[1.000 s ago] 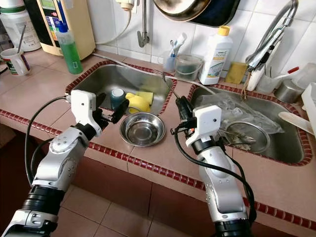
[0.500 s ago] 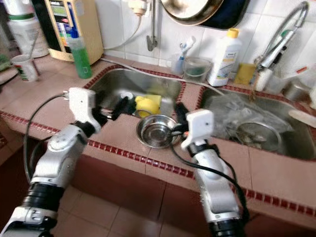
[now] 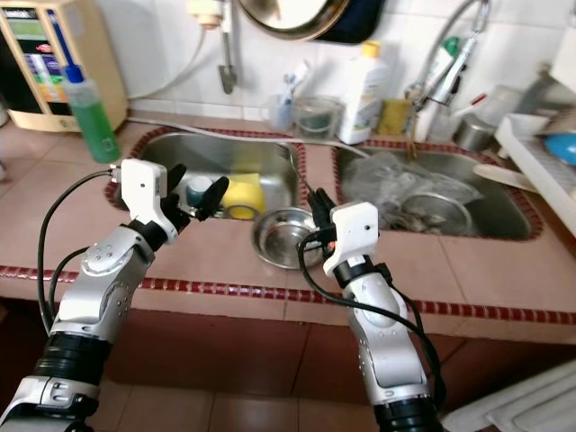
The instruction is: Kitchen organization
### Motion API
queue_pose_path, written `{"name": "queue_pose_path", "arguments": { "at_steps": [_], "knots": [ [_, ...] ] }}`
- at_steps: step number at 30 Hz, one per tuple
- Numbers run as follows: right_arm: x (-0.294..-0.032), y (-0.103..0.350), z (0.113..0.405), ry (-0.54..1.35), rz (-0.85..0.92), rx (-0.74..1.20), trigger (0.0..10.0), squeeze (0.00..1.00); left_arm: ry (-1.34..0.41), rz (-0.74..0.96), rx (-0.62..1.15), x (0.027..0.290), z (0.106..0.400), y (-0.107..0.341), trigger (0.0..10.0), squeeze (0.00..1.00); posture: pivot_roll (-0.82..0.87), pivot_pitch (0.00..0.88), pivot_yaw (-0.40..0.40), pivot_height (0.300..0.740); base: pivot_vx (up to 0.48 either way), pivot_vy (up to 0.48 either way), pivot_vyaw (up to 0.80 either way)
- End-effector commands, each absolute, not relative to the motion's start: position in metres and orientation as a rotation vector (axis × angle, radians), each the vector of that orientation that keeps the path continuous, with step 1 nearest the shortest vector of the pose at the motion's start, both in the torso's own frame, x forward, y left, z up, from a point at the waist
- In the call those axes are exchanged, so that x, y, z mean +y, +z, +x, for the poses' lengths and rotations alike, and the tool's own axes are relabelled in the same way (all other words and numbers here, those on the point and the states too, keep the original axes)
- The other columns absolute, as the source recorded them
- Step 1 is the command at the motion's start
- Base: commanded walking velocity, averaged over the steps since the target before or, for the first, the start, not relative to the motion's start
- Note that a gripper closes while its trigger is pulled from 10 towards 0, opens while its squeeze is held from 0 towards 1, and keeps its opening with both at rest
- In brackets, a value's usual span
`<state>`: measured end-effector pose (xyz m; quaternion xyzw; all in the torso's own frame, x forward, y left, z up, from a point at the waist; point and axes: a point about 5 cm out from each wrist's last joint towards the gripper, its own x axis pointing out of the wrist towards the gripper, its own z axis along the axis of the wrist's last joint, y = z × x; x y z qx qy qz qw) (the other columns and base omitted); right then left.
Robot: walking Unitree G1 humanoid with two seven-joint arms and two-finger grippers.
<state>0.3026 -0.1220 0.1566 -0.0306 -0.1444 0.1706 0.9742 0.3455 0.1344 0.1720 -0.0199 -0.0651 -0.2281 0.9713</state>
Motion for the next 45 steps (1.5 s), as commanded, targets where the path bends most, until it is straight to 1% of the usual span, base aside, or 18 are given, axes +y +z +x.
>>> {"name": "queue_pose_path", "arguments": {
  "at_steps": [1, 11, 45],
  "knots": [
    [-0.1261, 0.1616, 0.3035, 0.34, -0.071, -0.316, 10.0, 0.0, -0.466, -0.027, -0.123, 0.1321, 0.3446, 0.1705, 10.0, 0.0, -0.03, 0.0, -0.01, 0.74, 0.0, 0.0, 0.0],
    [-0.1219, 0.1586, 0.3009, 0.37, -0.072, -0.312, 10.0, 0.0, -0.452, -0.031, -0.122, 0.1399, 0.3462, 0.1725, 10.0, 0.0, -0.02, 0.0, -0.007, 0.74, 0.051, 0.0, 0.0],
    [-0.1212, 0.1571, 0.3046, 0.405, -0.089, -0.305, 10.0, 0.0, -0.457, -0.032, -0.141, 0.1383, 0.3498, 0.1755, 10.0, 0.0, -0.02, 0.0, -0.023, 0.74, 0.329, 0.0, 0.0]
  ]
}}
